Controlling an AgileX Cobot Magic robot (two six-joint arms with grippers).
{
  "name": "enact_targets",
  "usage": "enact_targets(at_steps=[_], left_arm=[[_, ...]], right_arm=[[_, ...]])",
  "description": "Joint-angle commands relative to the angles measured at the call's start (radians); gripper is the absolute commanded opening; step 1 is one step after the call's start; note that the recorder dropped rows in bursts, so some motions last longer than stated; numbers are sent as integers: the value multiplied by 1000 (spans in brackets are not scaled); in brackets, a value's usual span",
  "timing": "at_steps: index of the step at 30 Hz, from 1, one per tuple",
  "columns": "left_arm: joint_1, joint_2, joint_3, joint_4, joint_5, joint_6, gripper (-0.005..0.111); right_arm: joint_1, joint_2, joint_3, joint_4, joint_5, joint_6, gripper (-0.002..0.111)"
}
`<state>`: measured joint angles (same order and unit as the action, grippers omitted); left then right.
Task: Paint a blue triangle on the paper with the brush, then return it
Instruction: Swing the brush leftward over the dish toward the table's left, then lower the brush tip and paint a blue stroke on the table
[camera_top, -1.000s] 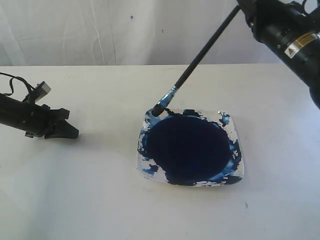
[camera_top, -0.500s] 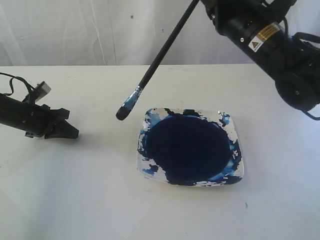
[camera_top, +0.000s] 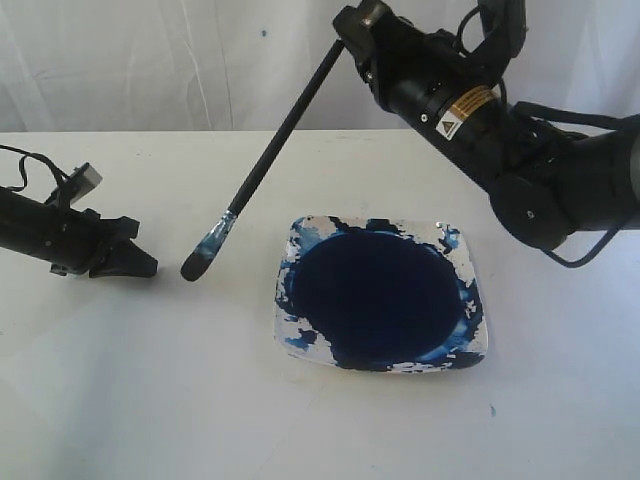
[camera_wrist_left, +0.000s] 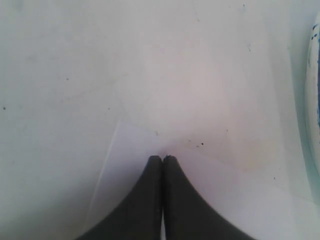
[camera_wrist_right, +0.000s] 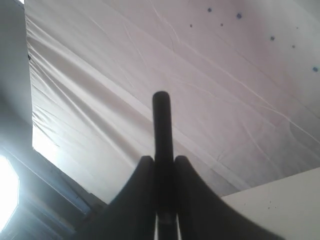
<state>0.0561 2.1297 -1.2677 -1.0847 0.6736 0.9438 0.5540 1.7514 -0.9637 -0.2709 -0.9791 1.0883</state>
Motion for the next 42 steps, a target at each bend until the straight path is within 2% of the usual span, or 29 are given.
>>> enact_targets(at_steps=[1,14,27,42], left_arm=[[1,6,0,9,0,2,0],[1,6,0,9,0,2,0],[1,6,0,9,0,2,0],[1,6,0,9,0,2,0]], right_arm=[[20,15,-7,17,-27,-11,0],[86,89,-58,60,-69,-64,0],[241,269,-215,98,-31,-100,0],[289,405,-315,129,-15,-98,0]])
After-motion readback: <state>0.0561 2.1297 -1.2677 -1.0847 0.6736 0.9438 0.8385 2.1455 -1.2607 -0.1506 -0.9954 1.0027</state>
